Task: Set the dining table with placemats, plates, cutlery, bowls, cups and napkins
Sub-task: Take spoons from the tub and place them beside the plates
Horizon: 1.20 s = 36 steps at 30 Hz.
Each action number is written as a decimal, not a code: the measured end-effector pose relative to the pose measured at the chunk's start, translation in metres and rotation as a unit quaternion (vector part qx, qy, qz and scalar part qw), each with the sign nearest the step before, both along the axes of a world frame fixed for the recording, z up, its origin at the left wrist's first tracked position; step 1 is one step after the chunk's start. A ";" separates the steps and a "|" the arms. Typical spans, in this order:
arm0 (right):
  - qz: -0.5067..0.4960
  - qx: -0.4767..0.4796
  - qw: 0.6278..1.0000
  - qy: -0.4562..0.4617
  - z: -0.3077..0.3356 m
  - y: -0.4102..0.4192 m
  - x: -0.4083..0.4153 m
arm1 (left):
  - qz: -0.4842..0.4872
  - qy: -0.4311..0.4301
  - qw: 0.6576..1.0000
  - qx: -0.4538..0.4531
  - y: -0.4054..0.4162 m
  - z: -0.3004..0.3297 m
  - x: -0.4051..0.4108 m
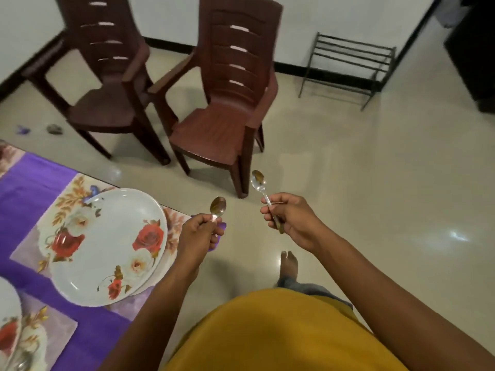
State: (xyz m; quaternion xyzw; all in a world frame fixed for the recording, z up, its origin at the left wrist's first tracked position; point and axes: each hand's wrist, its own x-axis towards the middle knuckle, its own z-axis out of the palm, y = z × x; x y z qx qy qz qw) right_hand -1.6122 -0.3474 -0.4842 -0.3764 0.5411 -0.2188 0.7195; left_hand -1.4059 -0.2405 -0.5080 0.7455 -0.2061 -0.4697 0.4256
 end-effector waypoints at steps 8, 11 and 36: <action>0.215 -0.014 0.976 0.014 -0.004 -0.129 0.054 | 0.144 -0.037 0.988 0.031 -0.054 0.003 -0.007; 0.283 -0.011 0.959 0.015 -0.006 -0.154 0.088 | 0.188 -0.020 0.982 0.030 -0.060 0.002 -0.003; 0.673 -0.101 0.728 0.077 -0.017 -0.128 0.442 | 0.452 -0.181 0.838 0.248 -0.010 -0.026 0.108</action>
